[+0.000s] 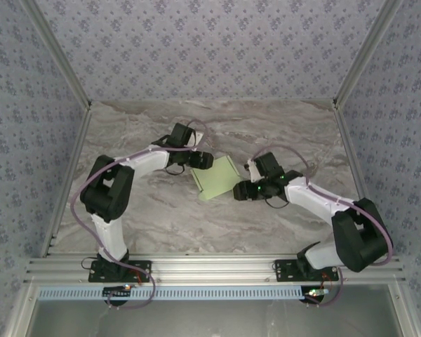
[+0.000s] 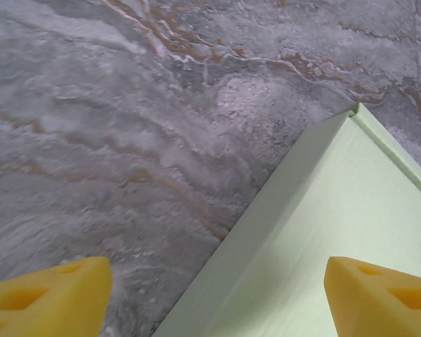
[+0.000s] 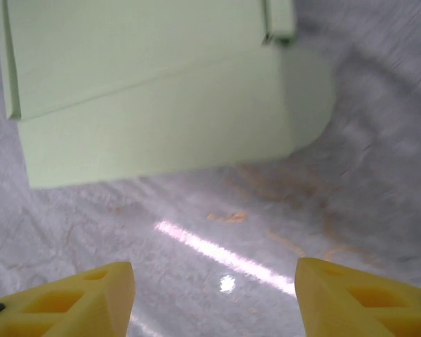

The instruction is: Fold the paper box

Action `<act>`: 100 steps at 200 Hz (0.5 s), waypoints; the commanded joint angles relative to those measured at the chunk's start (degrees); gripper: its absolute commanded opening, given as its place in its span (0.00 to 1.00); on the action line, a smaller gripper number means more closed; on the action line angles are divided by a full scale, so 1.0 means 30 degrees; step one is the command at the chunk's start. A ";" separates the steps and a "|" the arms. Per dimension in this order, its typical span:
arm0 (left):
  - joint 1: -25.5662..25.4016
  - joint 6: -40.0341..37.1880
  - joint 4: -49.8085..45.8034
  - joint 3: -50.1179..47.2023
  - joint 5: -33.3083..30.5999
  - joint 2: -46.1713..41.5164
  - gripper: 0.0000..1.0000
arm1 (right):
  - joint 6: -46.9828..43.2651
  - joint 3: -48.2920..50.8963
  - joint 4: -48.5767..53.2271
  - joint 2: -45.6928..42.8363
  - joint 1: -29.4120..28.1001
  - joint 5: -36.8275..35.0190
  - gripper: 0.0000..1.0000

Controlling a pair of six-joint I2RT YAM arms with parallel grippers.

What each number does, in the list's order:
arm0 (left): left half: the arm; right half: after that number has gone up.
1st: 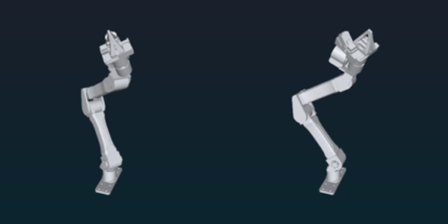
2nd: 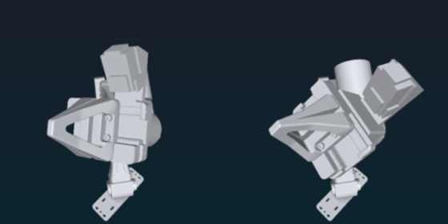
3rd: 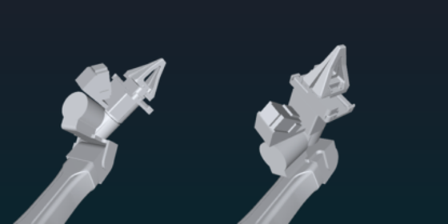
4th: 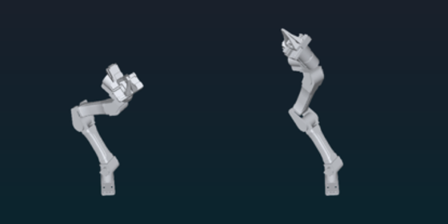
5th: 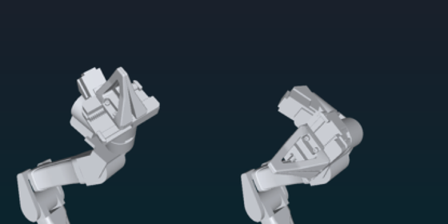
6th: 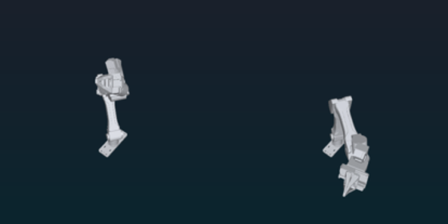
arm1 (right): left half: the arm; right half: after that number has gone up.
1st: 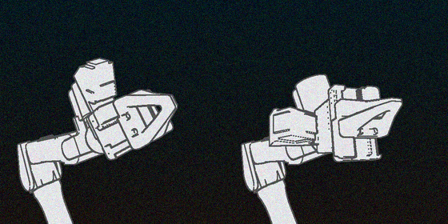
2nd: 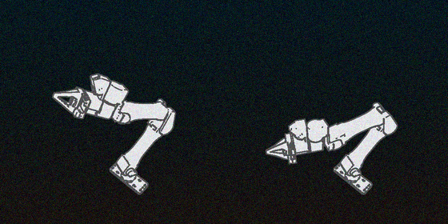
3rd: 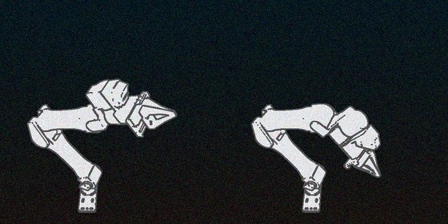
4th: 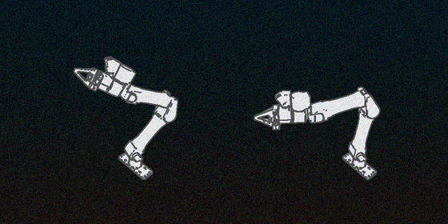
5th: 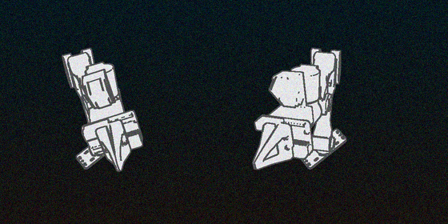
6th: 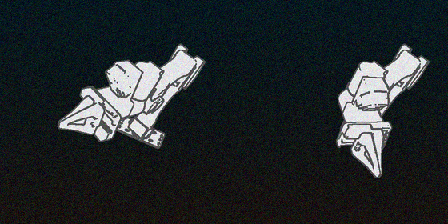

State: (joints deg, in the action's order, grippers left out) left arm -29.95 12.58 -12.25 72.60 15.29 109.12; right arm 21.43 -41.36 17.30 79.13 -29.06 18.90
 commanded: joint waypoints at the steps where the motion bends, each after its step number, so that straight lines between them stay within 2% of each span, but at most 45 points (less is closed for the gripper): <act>1: 0.0293 -0.1161 -0.1410 0.0752 0.2350 0.0185 0.80 | 0.3012 0.1085 -0.4122 0.0793 -0.0185 0.2921 0.66; 20: 0.0600 -0.1059 -0.1664 0.0736 0.3590 0.0333 0.77 | 0.4186 0.1278 -0.7093 0.2270 -0.0158 0.3964 0.66; 39: 0.0751 -0.1043 -0.1915 0.0494 0.3948 0.0277 0.71 | 0.4725 0.1070 -0.8878 0.3489 0.0109 0.4452 0.63; 71: 0.0848 -0.0832 -0.1748 -0.0322 0.4505 -0.0092 0.63 | 0.6594 0.1722 -1.2546 0.4664 0.1036 0.5732 0.52; 100: 0.0875 -0.0394 -0.1400 -0.1180 0.5069 -0.0650 0.60 | 0.6793 0.1713 -1.3267 0.5148 0.1392 0.5774 0.40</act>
State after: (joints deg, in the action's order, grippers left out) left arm -27.46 10.66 -16.27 71.26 26.83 109.62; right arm 38.68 -36.82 -16.03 93.23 -25.71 33.50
